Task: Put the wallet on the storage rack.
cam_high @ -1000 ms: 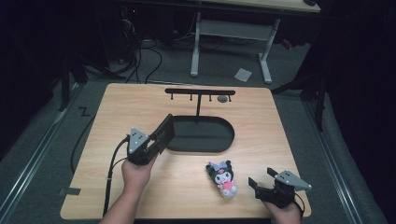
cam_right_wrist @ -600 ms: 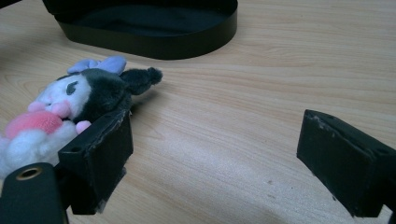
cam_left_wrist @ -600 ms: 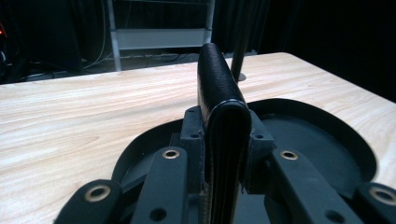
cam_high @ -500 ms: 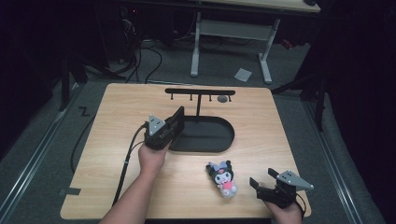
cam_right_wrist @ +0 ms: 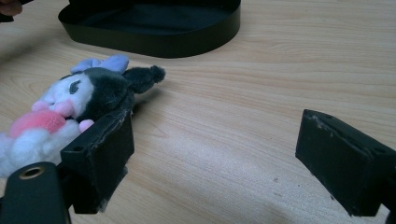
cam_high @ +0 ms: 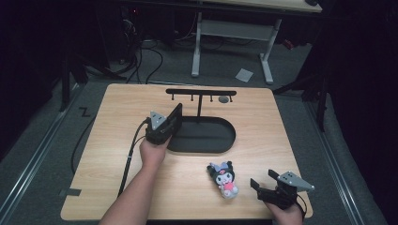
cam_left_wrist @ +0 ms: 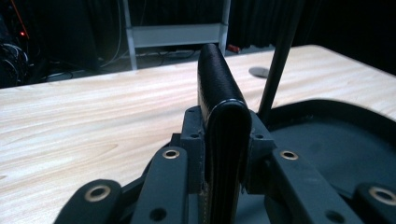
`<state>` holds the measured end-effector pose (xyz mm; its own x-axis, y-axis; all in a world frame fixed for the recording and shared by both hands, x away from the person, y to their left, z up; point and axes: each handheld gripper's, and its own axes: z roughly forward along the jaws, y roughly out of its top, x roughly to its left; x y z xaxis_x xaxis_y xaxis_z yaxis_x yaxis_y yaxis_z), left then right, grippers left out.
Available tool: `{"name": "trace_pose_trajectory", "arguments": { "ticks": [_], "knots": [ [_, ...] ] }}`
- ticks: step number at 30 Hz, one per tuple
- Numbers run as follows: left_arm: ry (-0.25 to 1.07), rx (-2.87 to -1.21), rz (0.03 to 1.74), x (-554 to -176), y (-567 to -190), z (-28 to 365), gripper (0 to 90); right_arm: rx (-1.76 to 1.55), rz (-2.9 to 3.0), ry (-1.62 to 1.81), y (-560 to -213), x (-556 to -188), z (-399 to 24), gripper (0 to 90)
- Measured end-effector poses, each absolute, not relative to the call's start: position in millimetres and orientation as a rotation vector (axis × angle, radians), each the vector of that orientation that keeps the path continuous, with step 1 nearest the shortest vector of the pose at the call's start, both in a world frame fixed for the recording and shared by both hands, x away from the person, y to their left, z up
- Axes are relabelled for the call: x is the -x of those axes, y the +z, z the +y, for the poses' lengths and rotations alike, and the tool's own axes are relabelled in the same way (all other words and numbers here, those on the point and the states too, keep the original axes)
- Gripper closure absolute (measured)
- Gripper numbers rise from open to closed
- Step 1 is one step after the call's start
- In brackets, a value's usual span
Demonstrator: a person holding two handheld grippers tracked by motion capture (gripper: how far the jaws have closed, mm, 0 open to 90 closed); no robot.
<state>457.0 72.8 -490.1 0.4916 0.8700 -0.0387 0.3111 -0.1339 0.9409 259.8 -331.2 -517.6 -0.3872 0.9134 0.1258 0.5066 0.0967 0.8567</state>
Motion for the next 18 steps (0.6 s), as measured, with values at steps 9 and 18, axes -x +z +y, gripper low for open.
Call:
{"name": "trace_pose_trajectory", "arguments": {
  "ticks": [9,18],
  "knots": [
    [0.644,-1.682,1.02,-452.0,-487.0,73.1,61.1,-1.39,1.941,1.231,-517.9,-260.5,-330.0,11.3],
    [0.643,-1.665,1.011,-439.7,-480.7,82.1,58.6,-1.392,1.946,1.231,-518.1,-260.7,-329.0,11.4]
  ]
}}
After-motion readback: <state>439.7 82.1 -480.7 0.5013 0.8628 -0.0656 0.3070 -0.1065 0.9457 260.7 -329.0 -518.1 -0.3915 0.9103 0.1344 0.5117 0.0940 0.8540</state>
